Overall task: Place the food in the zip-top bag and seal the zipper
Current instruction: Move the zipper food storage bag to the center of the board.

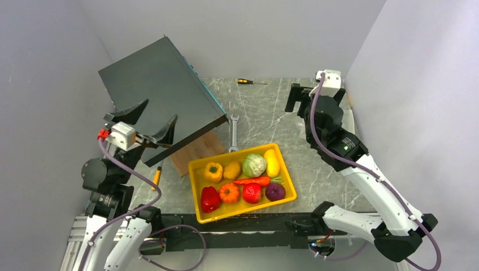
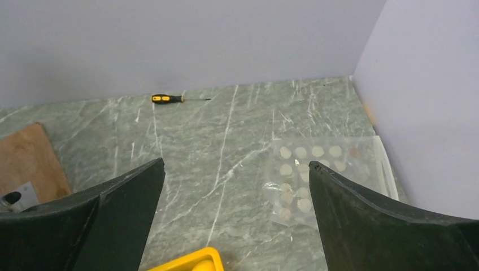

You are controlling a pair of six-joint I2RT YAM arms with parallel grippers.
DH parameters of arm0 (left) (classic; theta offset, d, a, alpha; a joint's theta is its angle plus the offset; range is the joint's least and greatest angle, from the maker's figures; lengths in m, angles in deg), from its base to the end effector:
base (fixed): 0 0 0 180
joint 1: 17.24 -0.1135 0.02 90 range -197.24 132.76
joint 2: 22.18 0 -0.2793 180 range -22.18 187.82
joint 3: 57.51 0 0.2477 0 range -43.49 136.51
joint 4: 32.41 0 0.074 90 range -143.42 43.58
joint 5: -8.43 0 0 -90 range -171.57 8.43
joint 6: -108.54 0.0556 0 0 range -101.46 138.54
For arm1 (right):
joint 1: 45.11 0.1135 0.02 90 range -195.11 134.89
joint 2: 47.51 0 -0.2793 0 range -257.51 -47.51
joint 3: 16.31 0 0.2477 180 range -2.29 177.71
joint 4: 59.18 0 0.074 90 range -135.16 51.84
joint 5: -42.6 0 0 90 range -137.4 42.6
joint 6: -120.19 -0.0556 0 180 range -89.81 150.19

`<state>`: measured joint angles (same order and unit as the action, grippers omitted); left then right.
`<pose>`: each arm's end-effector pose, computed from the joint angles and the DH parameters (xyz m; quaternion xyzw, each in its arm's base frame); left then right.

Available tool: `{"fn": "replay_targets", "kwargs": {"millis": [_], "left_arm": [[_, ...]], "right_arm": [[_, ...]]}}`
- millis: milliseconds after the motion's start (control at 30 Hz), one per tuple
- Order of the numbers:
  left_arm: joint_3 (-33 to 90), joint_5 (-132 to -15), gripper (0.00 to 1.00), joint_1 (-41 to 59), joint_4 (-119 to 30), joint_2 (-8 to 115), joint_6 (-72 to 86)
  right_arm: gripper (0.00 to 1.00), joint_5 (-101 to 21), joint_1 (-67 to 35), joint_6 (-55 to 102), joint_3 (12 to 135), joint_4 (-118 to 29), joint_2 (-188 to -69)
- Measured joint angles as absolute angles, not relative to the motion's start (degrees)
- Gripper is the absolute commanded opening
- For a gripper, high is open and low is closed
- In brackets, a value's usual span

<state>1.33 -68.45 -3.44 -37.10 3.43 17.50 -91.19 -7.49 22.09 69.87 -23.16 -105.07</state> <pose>0.0824 -0.0332 0.4312 0.1540 0.4936 -0.1682 0.8393 0.1825 0.0921 0.4532 0.0604 0.7368 -0.0202 0.6731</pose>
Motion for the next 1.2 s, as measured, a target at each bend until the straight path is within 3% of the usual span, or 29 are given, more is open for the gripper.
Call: {"fn": "replay_targets", "kwargs": {"millis": [300, 667, 900, 1200], "left_arm": [[2.7, -63.38, 1.0, 6.95, -40.49, 11.8, 19.49], [3.05, -73.1, 1.0, 15.06, -44.34, 9.22, 26.09], [3.01, -77.15, 1.0, 15.1, -44.16, 8.91, 27.44], [2.81, -78.5, 1.0, 15.1, -44.1, 8.69, 28.49]], "right_arm": [[1.0, -90.4, -10.0, 20.89, 68.65, -23.86, -109.12], [1.0, -69.55, -44.62, -5.38, 57.09, -25.46, -115.26], [1.0, -63.23, -56.34, -15.48, 54.11, -25.94, -123.83], [1.0, -59.74, -66.85, -24.95, 40.96, -30.31, -122.76]]}}
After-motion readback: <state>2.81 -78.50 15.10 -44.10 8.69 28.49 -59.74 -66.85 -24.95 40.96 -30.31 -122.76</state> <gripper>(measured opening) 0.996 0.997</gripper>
